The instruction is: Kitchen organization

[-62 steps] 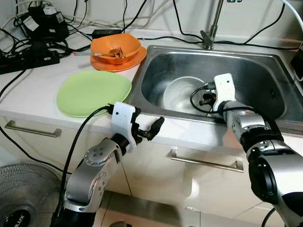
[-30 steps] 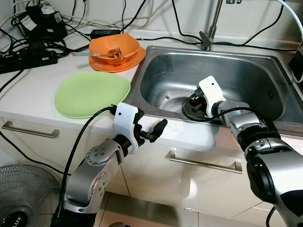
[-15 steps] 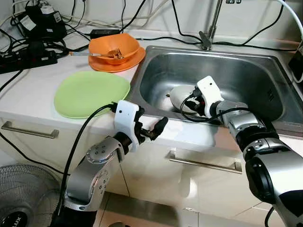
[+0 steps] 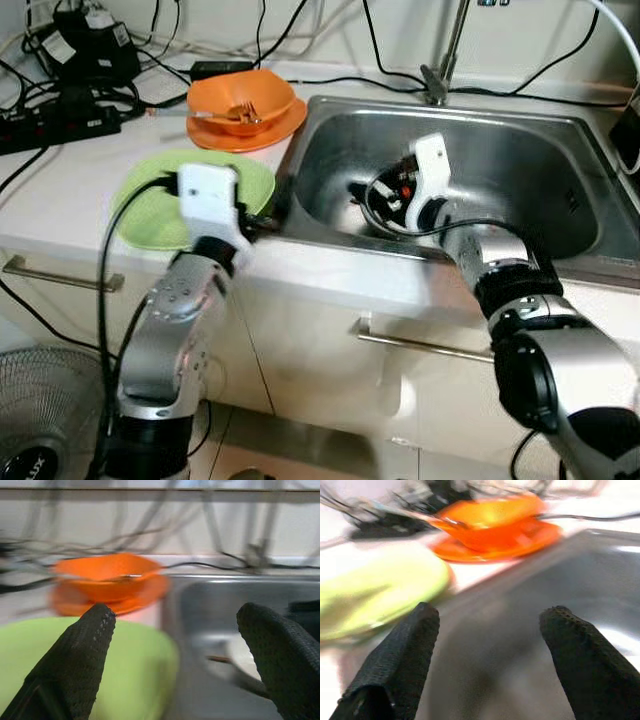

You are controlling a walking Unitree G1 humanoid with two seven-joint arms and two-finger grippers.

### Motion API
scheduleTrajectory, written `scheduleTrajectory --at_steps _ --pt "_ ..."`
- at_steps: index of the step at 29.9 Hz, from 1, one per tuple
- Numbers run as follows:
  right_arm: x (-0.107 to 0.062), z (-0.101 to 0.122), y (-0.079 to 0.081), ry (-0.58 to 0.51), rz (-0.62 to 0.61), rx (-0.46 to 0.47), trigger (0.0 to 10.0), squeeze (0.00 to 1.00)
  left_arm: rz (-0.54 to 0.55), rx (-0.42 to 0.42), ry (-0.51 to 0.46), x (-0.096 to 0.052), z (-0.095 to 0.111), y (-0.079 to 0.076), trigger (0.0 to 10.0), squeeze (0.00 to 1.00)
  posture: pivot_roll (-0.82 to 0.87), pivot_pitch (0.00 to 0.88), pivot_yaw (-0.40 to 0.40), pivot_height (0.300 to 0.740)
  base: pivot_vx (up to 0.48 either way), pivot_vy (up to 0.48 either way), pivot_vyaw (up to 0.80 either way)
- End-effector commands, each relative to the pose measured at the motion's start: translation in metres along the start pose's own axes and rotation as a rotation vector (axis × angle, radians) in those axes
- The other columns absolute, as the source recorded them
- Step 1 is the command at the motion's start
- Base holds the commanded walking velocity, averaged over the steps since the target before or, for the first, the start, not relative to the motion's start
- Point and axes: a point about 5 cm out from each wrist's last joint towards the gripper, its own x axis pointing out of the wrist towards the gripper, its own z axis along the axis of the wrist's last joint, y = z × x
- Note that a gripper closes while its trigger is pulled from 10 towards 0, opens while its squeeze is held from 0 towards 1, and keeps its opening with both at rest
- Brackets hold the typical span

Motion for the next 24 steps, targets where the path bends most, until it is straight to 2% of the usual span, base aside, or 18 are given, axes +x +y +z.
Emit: scheduleTrajectory --at_steps 1,3,4,7,11,16,19,20,21,22,23,24 --pt "-0.004 -0.007 0.006 0.009 0.075 0.042 10.0 1.00 0.073 0.012 -0.003 0.000 0.000 0.010 10.0 1.00 0.04 0.054 0.032 0.740 0.000 0.000 0.00" --pt "-0.010 -0.013 0.015 0.017 0.149 0.038 10.0 1.00 0.194 0.009 -0.013 -0.001 -0.001 0.026 10.0 1.00 0.04 0.056 0.037 0.740 0.000 0.000 0.00" --pt "-0.015 -0.018 0.019 0.019 0.176 0.051 10.0 1.00 0.310 -0.008 -0.021 -0.004 -0.002 0.042 10.0 1.00 0.03 0.057 0.041 0.740 0.000 0.000 0.00" --pt "-0.020 -0.023 0.022 0.020 0.183 0.060 10.0 1.00 0.379 -0.012 -0.007 -0.007 -0.006 0.054 10.0 1.00 0.03 0.057 0.043 0.740 0.000 0.000 0.00" --pt "-0.031 -0.031 0.030 0.033 0.187 0.101 10.0 1.00 0.516 -0.102 0.027 -0.013 -0.017 0.074 10.0 1.00 0.02 0.059 0.044 0.740 0.000 0.000 0.00" --pt "-0.039 -0.033 0.037 0.047 0.204 0.104 10.0 1.00 0.565 -0.136 0.025 -0.014 -0.020 0.079 10.0 1.00 0.02 0.060 0.046 0.740 0.000 0.000 0.00" --pt "-0.047 -0.032 0.042 0.055 0.225 0.102 10.0 1.00 0.607 -0.191 0.056 -0.014 -0.027 0.083 10.0 1.00 0.01 0.060 0.047 0.740 0.000 0.000 0.00" --pt "-0.049 -0.031 0.043 0.056 0.225 0.104 10.0 1.00 0.616 -0.215 0.072 -0.014 -0.031 0.083 10.0 0.78 0.00 0.057 0.048 0.740 0.000 0.000 0.00" --pt "-0.049 -0.030 0.044 0.056 0.225 0.104 10.0 1.00 0.617 -0.236 0.080 -0.013 -0.034 0.084 10.0 0.27 0.00 0.057 0.050 0.740 0.000 0.000 0.00" --pt "-0.049 -0.029 0.045 0.056 0.228 0.103 10.0 1.00 0.620 -0.265 0.088 -0.012 -0.036 0.084 10.0 0.00 0.00 0.057 0.050 0.740 0.000 0.000 0.00" --pt "-0.049 -0.029 0.045 0.056 0.228 0.103 10.0 1.00 0.620 -0.265 0.088 -0.012 -0.036 0.084 10.0 0.00 0.00 0.057 0.050 0.740 0.000 0.000 0.00" --pt "-0.051 -0.027 0.048 0.057 0.239 0.102 10.0 1.00 0.640 -0.341 0.113 -0.011 -0.043 0.085 10.0 0.00 -0.01 0.054 0.052 0.740 0.000 0.000 0.00"
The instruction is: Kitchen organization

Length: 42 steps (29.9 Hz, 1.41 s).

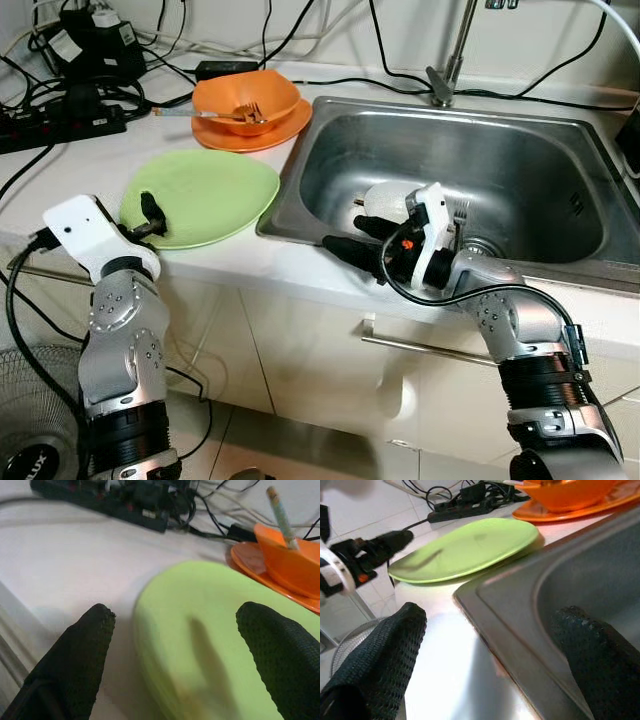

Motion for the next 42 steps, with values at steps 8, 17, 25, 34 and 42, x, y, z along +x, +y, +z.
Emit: scheduleTrajectory --at_steps 8,17,25,34,42 --pt "-0.005 0.004 0.014 0.021 0.052 -0.002 10.0 1.00 0.028 -0.177 0.121 0.010 -0.016 0.000 10.0 0.00 -0.02 0.051 0.051 0.740 0.000 0.000 0.00" --pt "-0.005 0.006 0.016 0.030 0.053 -0.010 10.0 1.00 0.033 -0.429 0.263 0.012 -0.031 -0.007 10.0 0.00 -0.03 0.047 0.046 0.740 0.000 0.000 0.00" --pt "-0.003 0.009 0.019 0.031 0.063 -0.018 10.0 1.00 -0.019 -0.566 0.383 0.009 -0.042 -0.022 10.0 0.00 -0.02 0.046 0.044 0.740 0.000 0.000 0.00" --pt "-0.003 0.009 0.020 0.032 0.065 -0.016 10.0 1.00 -0.068 -0.627 0.429 0.006 -0.044 -0.033 0.0 0.00 -0.03 0.047 0.046 0.740 0.000 0.000 0.00" --pt "0.000 0.007 0.022 0.036 0.069 -0.010 10.0 1.00 -0.079 -0.672 0.428 0.007 -0.042 -0.034 0.0 0.00 -0.02 0.047 0.045 0.740 0.000 0.000 0.00"
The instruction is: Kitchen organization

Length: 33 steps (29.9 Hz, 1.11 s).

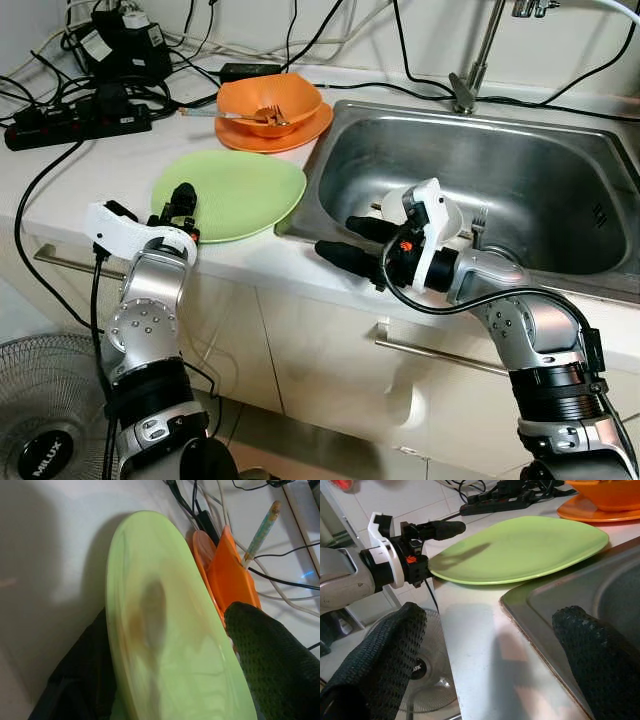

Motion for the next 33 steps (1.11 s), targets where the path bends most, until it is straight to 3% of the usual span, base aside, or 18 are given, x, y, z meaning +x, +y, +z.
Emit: scheduleTrajectory --at_steps 1,11,13,14,17,18,19,21,33 --pt "0.003 0.002 0.005 0.003 0.015 -0.011 10.0 1.00 0.088 -0.027 0.109 0.001 -0.022 0.018 0.0 0.00 -0.02 0.047 0.045 0.740 0.000 0.000 0.00" --pt "0.005 0.002 0.004 0.005 0.012 -0.005 10.0 1.00 0.064 -0.085 0.074 -0.001 -0.018 0.017 0.0 0.00 -0.02 0.045 0.045 0.740 0.000 0.000 0.00" --pt "0.005 0.002 0.003 0.005 0.011 -0.004 10.0 0.95 0.057 -0.092 0.066 -0.001 -0.017 0.016 0.0 0.00 -0.02 0.044 0.046 0.740 0.000 0.000 0.00" --pt "0.005 0.002 0.003 0.005 0.010 -0.003 10.0 0.81 0.054 -0.094 0.065 -0.001 -0.017 0.016 0.0 0.00 -0.02 0.045 0.046 0.740 0.000 0.000 0.00" --pt "0.005 0.001 0.003 0.004 0.005 0.001 10.0 0.74 0.040 -0.100 0.063 -0.002 -0.017 0.016 0.0 0.00 -0.03 0.044 0.047 0.740 0.000 0.000 0.00" --pt "0.005 0.001 0.003 0.005 0.004 0.001 10.0 0.53 0.029 -0.103 0.063 -0.003 -0.016 0.016 0.0 0.00 -0.03 0.045 0.048 0.740 0.000 0.000 0.00" --pt "0.005 0.001 0.002 0.005 0.002 0.002 10.0 0.06 0.023 -0.106 0.061 -0.005 -0.015 0.018 0.0 0.00 -0.03 0.045 0.047 0.740 0.000 0.000 0.00" --pt "0.005 0.000 0.001 0.011 -0.002 0.009 10.0 0.00 0.023 -0.109 0.063 -0.007 -0.014 0.023 0.0 0.00 -0.03 0.045 0.046 0.740 0.000 0.000 0.00" --pt "0.007 -0.002 -0.001 0.030 -0.018 0.020 10.0 0.00 -0.057 -0.123 0.119 -0.024 -0.024 0.029 0.0 0.00 -0.02 0.045 0.041 0.740 0.000 0.000 0.00"
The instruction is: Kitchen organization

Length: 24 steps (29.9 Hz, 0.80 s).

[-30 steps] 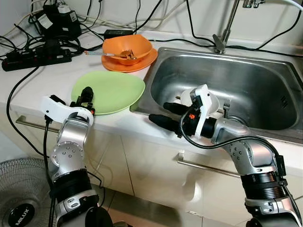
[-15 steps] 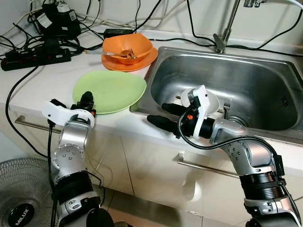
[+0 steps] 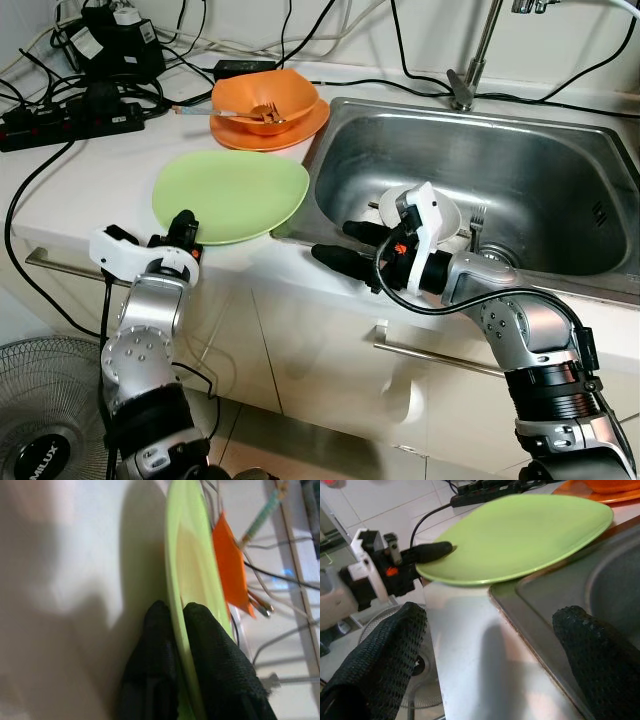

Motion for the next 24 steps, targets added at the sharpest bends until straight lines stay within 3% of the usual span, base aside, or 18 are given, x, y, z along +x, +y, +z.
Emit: scheduleTrajectory --at_steps 1,12,18,20,24 --pt "0.002 0.003 0.000 0.007 -0.002 0.002 10.0 0.00 0.033 -0.009 0.084 -0.004 -0.016 0.013 0.0 0.00 -0.02 0.046 0.041 0.740 0.000 0.000 0.00" --pt "0.003 0.001 -0.005 0.017 -0.034 0.016 10.0 0.00 -0.070 -0.001 0.146 -0.013 -0.028 0.012 0.0 0.00 -0.02 0.040 0.039 0.740 0.000 0.000 0.00" --pt "0.006 0.000 -0.006 0.036 -0.041 0.100 10.0 0.00 -0.186 0.013 0.162 -0.017 -0.030 -0.003 0.0 0.00 -0.02 0.037 0.036 0.740 0.000 0.000 0.00" --pt "0.007 0.003 -0.006 0.008 -0.029 0.165 10.0 0.00 -0.232 0.009 0.164 -0.017 -0.030 -0.007 0.0 0.00 -0.02 0.035 0.036 0.740 0.000 0.000 0.00" --pt "0.008 0.007 -0.009 -0.023 -0.038 0.198 10.0 0.00 -0.268 0.006 0.161 -0.019 -0.029 -0.014 0.0 0.00 -0.02 0.033 0.035 0.740 0.000 0.000 0.00"
